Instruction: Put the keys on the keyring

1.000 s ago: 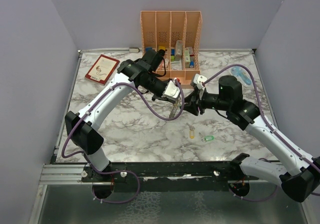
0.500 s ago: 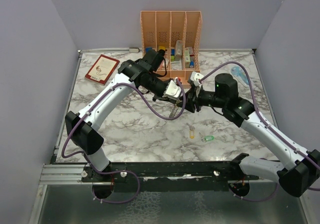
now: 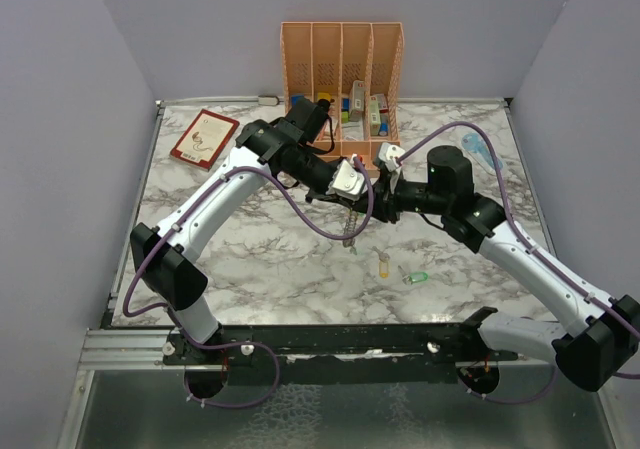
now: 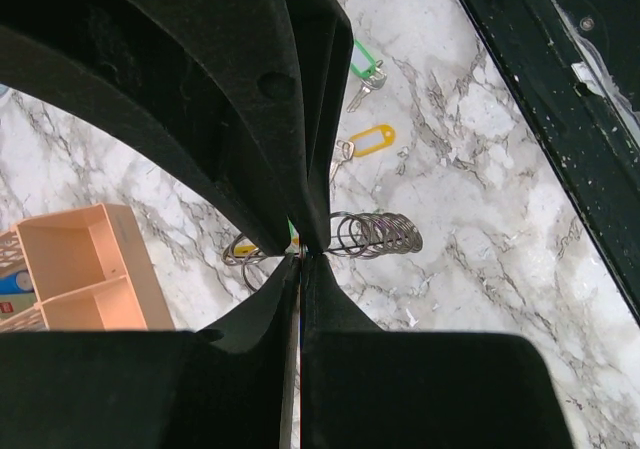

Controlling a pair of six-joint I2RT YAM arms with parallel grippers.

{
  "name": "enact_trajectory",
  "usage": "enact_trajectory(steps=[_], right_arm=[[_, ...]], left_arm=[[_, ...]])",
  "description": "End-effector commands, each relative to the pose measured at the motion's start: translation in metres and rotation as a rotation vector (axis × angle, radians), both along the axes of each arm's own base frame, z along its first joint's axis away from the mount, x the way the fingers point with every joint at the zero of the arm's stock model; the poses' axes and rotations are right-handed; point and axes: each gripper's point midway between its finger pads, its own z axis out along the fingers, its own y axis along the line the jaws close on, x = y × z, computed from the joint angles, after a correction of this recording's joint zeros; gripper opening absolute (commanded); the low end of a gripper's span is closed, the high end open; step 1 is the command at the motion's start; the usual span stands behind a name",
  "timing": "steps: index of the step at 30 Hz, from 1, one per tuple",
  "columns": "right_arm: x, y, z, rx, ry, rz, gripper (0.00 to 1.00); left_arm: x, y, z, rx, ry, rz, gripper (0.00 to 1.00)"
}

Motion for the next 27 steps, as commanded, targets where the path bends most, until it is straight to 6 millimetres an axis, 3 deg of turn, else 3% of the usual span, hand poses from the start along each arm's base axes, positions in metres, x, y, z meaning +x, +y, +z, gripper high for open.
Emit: enact_trajectory(steps=[1,11,16,22,27], right_arm=[[0.002,0.006,0.013,0.025,-0.035,0.024,0.18],[0.002,0.008,0.013,0.021,-0.034,0.033,0.22],[0.001,0.009,0.010,0.014,-0.019,0.043,0.02],[-0.002,0.006,0.019,0.055,-0.043,0.022,0.02],[0.002,-0.006,0.033,0.134,-0.093,-0.089,0.02]], left_arm=[[-0.003,-0.007,0.023,-0.060,-0.044,-0.023,0.00],[-0.007,-0.012,0.026,-0.068,-0.034,-0.035,0.00],[-0.008,-0.013,0.025,-0.063,-0.033,-0.037,0.00],[0.002,-0.014,0.027,-0.059,-0.048,0.017,0.00],[0.015,-0.017,0.037,-0.080,-0.090,0.074,0.25]])
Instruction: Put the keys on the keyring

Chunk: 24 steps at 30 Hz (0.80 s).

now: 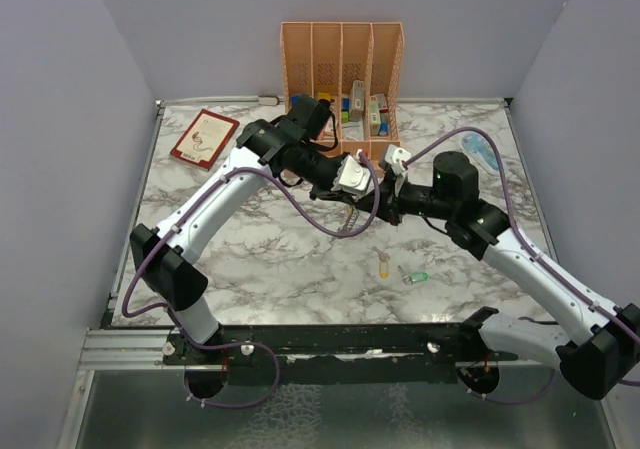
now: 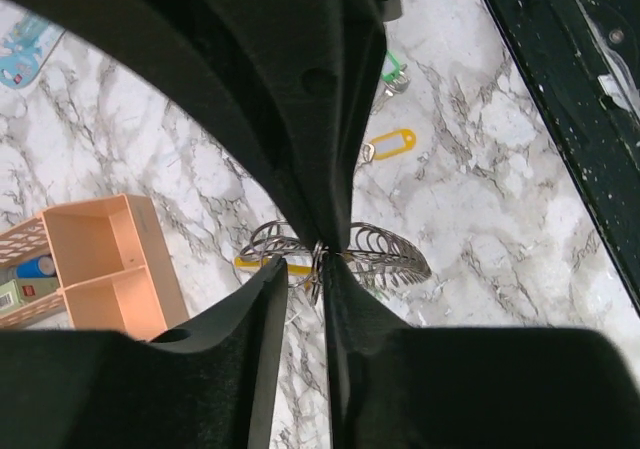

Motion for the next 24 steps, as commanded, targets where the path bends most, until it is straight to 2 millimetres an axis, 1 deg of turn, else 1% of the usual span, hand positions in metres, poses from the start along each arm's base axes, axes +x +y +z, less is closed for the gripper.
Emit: enact_trajectory(steps=[1,4,9,13,20,24], right_arm=[[0.005,-0.008,0.032,0.120,-0.090,-0.105,0.02],[0.008,-0.013,0.035,0.146,-0.088,-0.156,0.02],[0.014,-0.018,0.041,0.199,-0.076,-0.225,0.02],[0.016,-0.017,0.043,0.236,-0.063,-0.238,0.02],[0.021,-0.024,0.048,0.268,-0.053,-0.302,0.02],[0.021,-0.024,0.050,0.276,-0.044,-0.313,0.02]], left_arm=[[0.010,-0.015,0.034,-0.095,-0.085,0.033,0.29],[0.018,-0.016,0.040,-0.106,-0.112,0.062,0.35],[0.023,-0.014,0.039,-0.104,-0.123,0.076,0.38],[0.023,-0.014,0.034,-0.102,-0.134,0.061,0.38],[0.023,-0.007,0.029,-0.097,-0.159,0.049,0.34],[0.018,-0.001,0.017,-0.079,-0.174,0.007,0.34]])
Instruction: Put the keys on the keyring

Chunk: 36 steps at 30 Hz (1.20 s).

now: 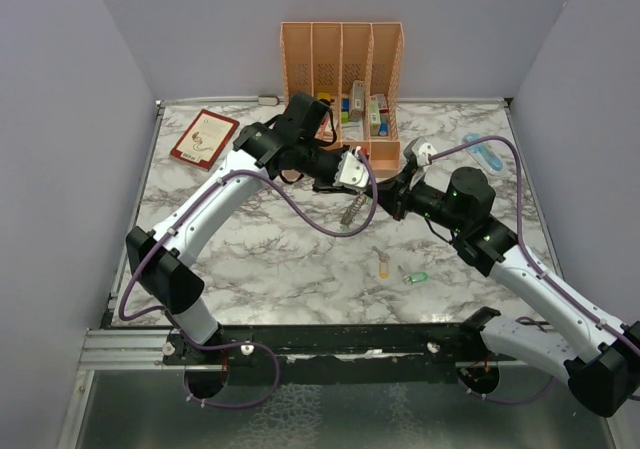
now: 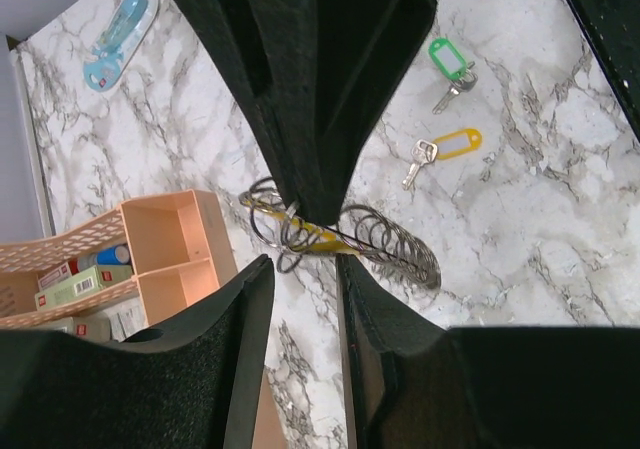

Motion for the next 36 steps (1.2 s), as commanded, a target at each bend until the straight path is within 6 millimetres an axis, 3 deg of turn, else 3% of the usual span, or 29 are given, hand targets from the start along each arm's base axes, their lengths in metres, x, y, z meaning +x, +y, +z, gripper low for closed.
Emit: enact_trajectory(steps=[1,15,21,29,32,36], right_arm=[[0.001,-0.003,0.030,0.078,-0.060,-0.035,0.02],[-0.008,0.003,0.028,0.076,-0.021,0.022,0.02],[-0.008,0.006,0.026,0.079,-0.005,0.033,0.02],[-0.005,0.003,0.031,0.094,-0.012,0.003,0.02],[-0.002,0.001,0.031,0.099,-0.009,-0.020,0.02],[0.005,-0.005,0.033,0.121,0.005,-0.081,0.02]], left_arm=[[-0.007,0.011,0.002,-0.007,-0.062,-0.041,0.34],[0.013,0.003,0.005,-0.061,-0.134,-0.005,0.33],[0.009,-0.001,0.009,-0.085,-0.112,-0.024,0.32],[0.002,0.000,0.003,-0.083,-0.079,-0.041,0.16],[0.000,-0.001,0.004,-0.088,-0.074,-0.048,0.00],[0.000,-0.001,0.004,-0.088,-0.071,-0.048,0.00]])
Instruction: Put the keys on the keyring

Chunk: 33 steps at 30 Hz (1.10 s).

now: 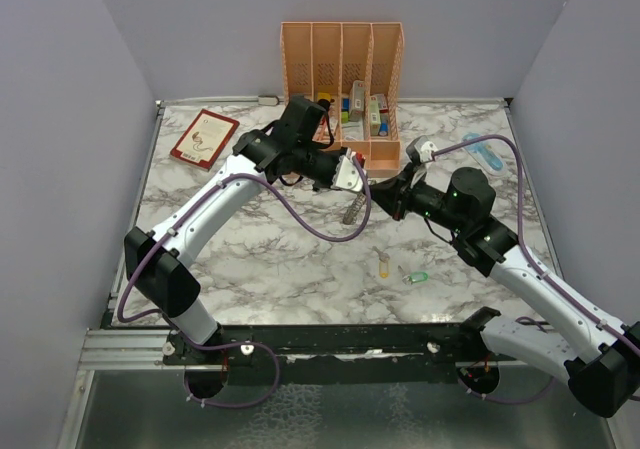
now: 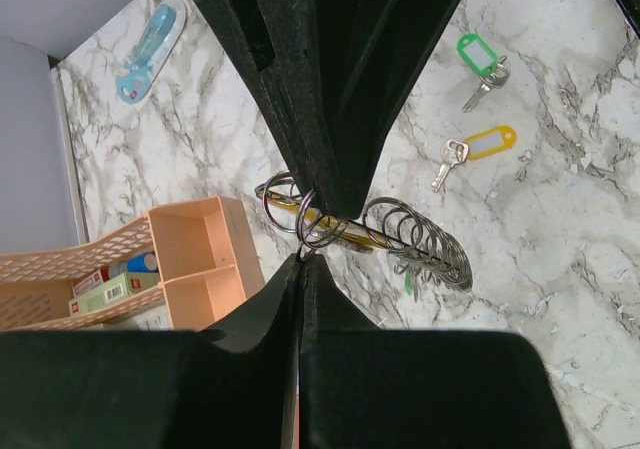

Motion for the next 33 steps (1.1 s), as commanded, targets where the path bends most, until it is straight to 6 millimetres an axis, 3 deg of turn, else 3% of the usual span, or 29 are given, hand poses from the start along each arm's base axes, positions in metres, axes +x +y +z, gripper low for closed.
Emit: enact_trajectory(steps=[1,9,15,18,21,23,26,33], right_arm=[[0.008,-0.007,0.031,0.079,-0.045,-0.082,0.02],[0.015,-0.016,0.035,0.133,-0.008,-0.166,0.02],[0.010,-0.009,0.039,0.154,-0.015,-0.121,0.02],[0.008,-0.007,0.035,0.144,-0.011,-0.099,0.02],[0.006,-0.006,0.033,0.143,-0.007,-0.091,0.02],[0.004,-0.006,0.032,0.135,-0.008,-0.083,0.02],[0.002,-0.005,0.029,0.122,-0.006,-0.066,0.02],[-0.002,-0.001,0.022,0.101,0.004,-0.033,0.02]], left_arm=[[-0.009,0.001,0.013,-0.041,0.008,-0.026,0.00],[0.001,0.002,0.009,-0.041,-0.018,0.033,0.00],[0.002,0.002,0.010,-0.051,-0.022,0.044,0.00],[0.014,0.001,0.018,-0.069,-0.041,0.104,0.00],[0.026,0.003,0.026,-0.081,-0.069,0.163,0.14],[0.028,0.004,0.030,-0.086,-0.079,0.166,0.18],[0.024,0.003,0.034,-0.094,-0.074,0.144,0.20],[-0.007,0.004,0.030,-0.067,-0.012,-0.012,0.25]])
